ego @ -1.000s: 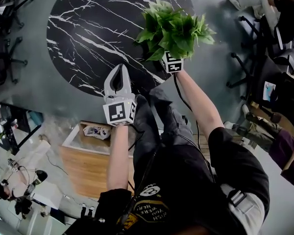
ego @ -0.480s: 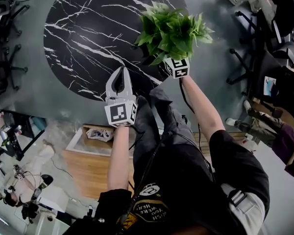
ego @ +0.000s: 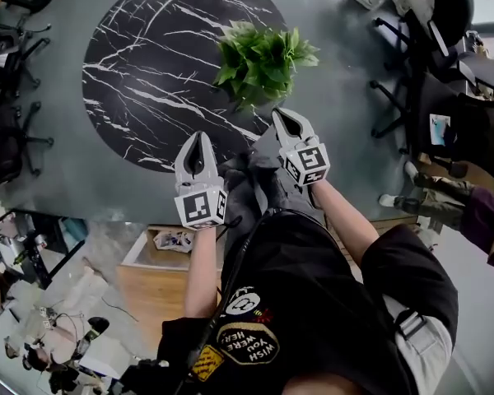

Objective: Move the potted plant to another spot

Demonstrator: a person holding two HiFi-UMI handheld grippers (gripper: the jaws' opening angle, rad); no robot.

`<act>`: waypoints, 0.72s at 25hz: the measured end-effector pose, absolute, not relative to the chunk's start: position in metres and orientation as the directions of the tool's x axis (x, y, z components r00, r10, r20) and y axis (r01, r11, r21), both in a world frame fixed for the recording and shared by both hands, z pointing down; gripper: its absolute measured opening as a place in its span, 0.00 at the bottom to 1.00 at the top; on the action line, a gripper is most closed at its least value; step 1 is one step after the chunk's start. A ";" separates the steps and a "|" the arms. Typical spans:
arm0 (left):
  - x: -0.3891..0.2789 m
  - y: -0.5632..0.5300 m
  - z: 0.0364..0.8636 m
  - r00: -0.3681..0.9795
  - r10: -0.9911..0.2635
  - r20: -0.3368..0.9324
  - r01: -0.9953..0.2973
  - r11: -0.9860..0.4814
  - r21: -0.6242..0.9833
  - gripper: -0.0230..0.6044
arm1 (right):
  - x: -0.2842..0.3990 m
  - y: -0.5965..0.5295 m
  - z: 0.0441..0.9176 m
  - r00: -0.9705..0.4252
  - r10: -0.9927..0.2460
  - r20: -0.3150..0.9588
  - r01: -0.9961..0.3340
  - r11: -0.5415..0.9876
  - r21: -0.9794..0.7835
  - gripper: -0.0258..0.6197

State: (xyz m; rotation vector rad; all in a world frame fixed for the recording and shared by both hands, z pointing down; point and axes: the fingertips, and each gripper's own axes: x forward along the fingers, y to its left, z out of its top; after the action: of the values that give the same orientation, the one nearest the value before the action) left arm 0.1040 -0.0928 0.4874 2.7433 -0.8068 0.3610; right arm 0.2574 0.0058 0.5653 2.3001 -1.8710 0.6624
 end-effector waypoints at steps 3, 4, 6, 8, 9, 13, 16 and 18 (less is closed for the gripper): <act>0.104 -0.089 0.452 0.818 -0.502 0.280 -0.553 -0.820 0.148 0.04 | 0.250 -0.003 0.497 0.163 -0.935 0.314 -0.964 -0.219 -0.150 0.04; 0.105 -0.087 0.441 0.819 -0.505 0.272 -0.554 -0.820 0.147 0.04 | 0.248 -0.006 0.479 0.162 -0.941 0.296 -0.968 -0.209 -0.137 0.04; 0.106 -0.082 0.421 0.822 -0.507 0.259 -0.552 -0.821 0.146 0.04 | 0.244 -0.008 0.451 0.156 -0.949 0.275 -0.973 -0.196 -0.123 0.04; 0.106 -0.075 0.404 0.823 -0.505 0.260 -0.548 -0.827 0.126 0.04 | 0.239 -0.004 0.433 0.162 -0.949 0.270 -0.972 -0.201 -0.124 0.04; 0.108 -0.073 0.395 0.824 -0.506 0.253 -0.545 -0.830 0.116 0.04 | 0.239 -0.003 0.425 0.165 -0.950 0.266 -0.971 -0.203 -0.123 0.04; 0.111 -0.074 0.361 0.835 -0.519 0.183 -0.541 -0.836 0.095 0.04 | 0.231 -0.003 0.397 0.156 -0.956 0.248 -0.978 -0.185 -0.100 0.04; 0.107 -0.076 0.346 0.837 -0.526 0.151 -0.541 -0.836 0.088 0.04 | 0.224 -0.001 0.388 0.136 -0.961 0.239 -0.979 -0.167 -0.116 0.04; 0.104 -0.077 0.341 0.836 -0.531 0.140 -0.545 -0.834 0.085 0.04 | 0.221 -0.001 0.387 0.121 -0.965 0.233 -0.981 -0.152 -0.122 0.04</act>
State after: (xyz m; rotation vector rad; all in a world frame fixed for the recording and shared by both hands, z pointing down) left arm 0.1044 -0.0766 0.3413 2.8932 -0.8511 0.1679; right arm 0.2206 -0.0010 0.3868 2.3050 -2.0044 0.3974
